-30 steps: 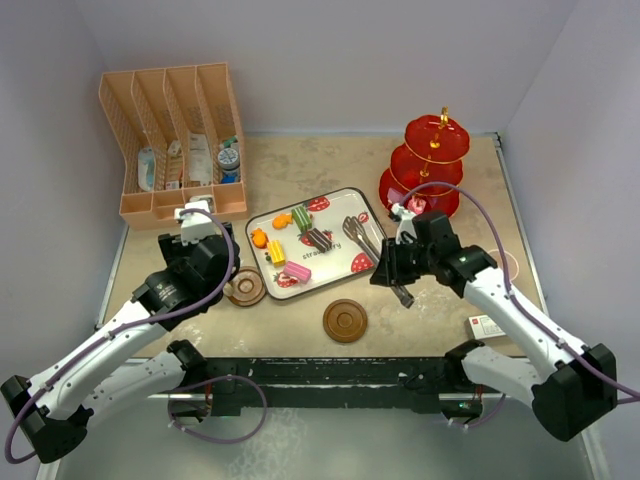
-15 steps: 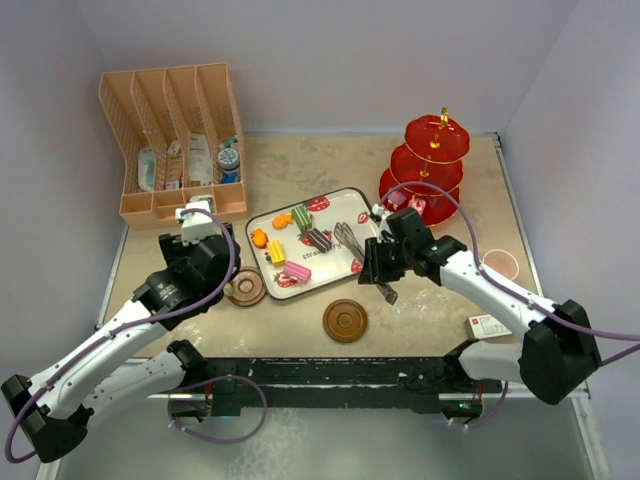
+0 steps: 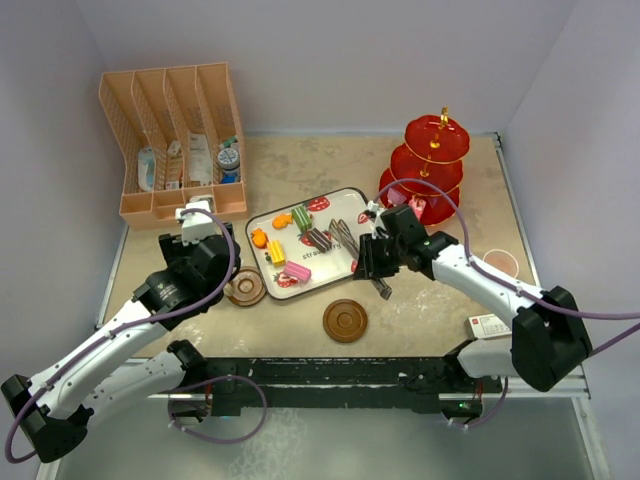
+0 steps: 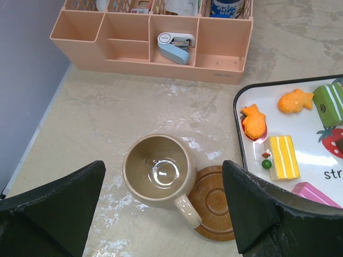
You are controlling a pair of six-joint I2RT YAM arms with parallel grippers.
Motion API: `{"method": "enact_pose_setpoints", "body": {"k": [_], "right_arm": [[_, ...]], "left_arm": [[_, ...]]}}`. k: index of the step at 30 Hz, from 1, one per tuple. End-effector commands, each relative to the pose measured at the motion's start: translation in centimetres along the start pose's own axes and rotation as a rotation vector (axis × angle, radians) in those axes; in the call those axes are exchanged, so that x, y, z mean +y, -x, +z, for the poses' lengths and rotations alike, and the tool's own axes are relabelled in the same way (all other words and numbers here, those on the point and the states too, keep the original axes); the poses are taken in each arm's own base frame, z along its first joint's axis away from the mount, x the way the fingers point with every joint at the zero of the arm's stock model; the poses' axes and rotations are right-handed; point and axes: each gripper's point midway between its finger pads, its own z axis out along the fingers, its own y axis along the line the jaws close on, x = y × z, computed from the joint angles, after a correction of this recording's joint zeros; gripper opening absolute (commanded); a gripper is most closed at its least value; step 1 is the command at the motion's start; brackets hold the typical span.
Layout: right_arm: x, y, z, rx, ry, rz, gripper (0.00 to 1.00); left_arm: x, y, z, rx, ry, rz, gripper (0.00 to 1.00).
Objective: Serve the afternoon tea
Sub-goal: Pick up the desert from the tray.
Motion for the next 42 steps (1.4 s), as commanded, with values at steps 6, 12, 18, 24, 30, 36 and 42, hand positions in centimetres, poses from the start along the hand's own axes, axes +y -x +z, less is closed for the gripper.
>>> {"method": "enact_pose_setpoints", "body": {"k": [6,12,18,24,30,36,42], "right_arm": [[1.9,1.8,0.0,-0.028,0.075,-0.038,0.36],[1.8,2.7,0.9,-0.020,0.069,-0.080,0.36],[0.8,2.4,2.1,0.007,0.028,-0.088,0.37],[0.4,1.6,3.0,0.038,0.034,-0.096,0.37],[1.2,1.0,3.1,0.053,0.094,-0.104,0.37],[0.8,-0.1,3.2,0.079,0.098,-0.111,0.39],[0.0,-1.5,3.3,0.116,0.085,-0.126,0.39]], "left_arm": [[0.0,1.3,-0.4,-0.025,-0.010,-0.052,0.87],[0.0,1.2,-0.4,-0.023,-0.006,-0.052,0.87],[-0.1,1.2,-0.4,-0.023,-0.013,-0.053,0.87],[-0.1,1.2,-0.4,-0.021,-0.011,-0.050,0.87],[-0.2,1.2,-0.3,-0.019,-0.013,-0.049,0.87],[-0.3,1.1,-0.3,-0.016,-0.014,-0.046,0.87],[-0.3,1.1,-0.3,-0.014,-0.016,-0.043,0.87]]}}
